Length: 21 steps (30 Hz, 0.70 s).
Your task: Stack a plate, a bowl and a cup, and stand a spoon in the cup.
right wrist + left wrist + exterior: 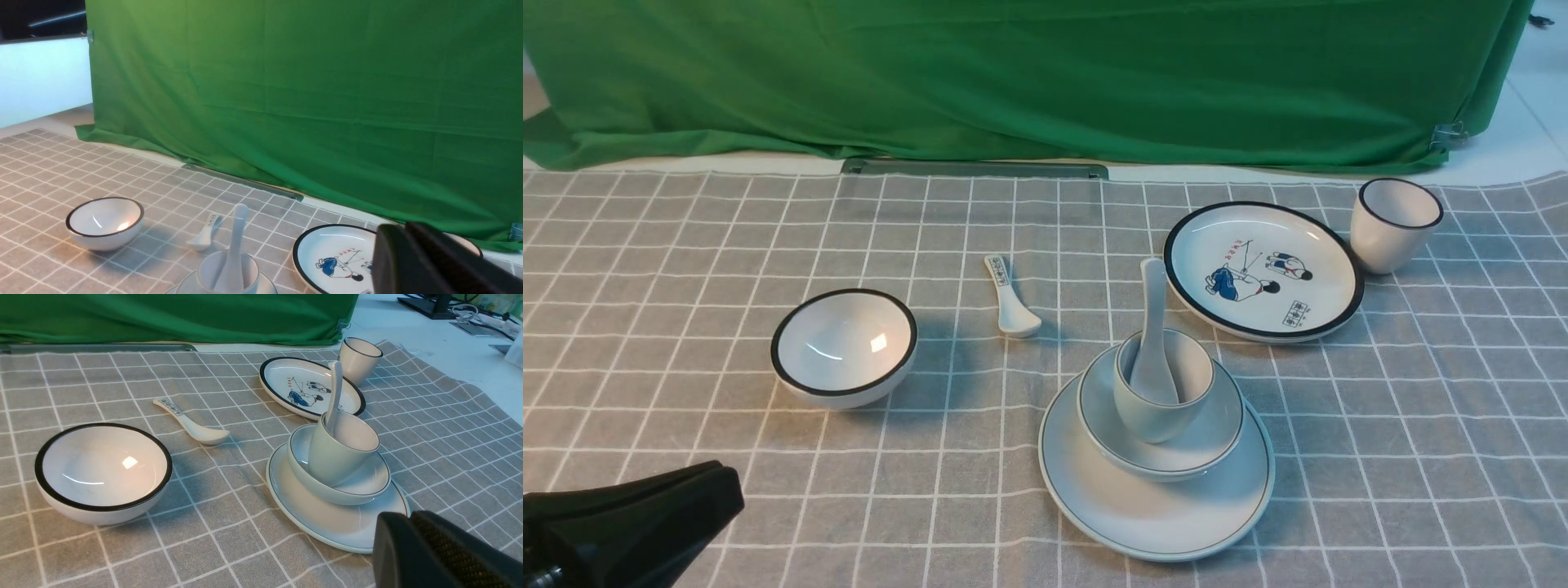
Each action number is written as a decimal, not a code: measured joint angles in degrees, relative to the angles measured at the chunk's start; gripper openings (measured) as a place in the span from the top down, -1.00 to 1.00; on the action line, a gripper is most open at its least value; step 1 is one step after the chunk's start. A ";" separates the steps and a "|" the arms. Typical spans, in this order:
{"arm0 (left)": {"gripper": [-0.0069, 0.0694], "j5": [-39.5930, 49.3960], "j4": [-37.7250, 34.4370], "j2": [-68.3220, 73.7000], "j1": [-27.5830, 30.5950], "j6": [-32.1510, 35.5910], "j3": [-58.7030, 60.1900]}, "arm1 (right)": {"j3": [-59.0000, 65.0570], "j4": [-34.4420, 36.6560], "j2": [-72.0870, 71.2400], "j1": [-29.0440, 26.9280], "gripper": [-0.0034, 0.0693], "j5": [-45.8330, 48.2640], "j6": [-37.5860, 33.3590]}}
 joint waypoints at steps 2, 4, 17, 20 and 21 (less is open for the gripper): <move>0.79 0.00 0.00 0.00 0.00 0.00 0.00 | 0.00 0.00 0.00 0.00 0.72 0.00 0.02; 0.79 0.00 0.00 0.00 0.00 0.00 0.00 | 0.00 0.00 0.00 0.00 0.72 0.00 0.02; 0.79 -2.31 -3.42 -1.13 2.03 8.67 0.67 | 0.00 0.00 0.00 0.00 0.68 0.00 0.02; 0.79 -4.96 -9.33 -4.42 9.88 17.59 3.54 | 0.00 0.00 0.00 0.00 0.64 0.00 0.07; 0.79 -5.60 -11.26 -5.94 12.94 19.84 4.81 | 0.00 0.00 0.00 0.00 0.63 0.00 0.07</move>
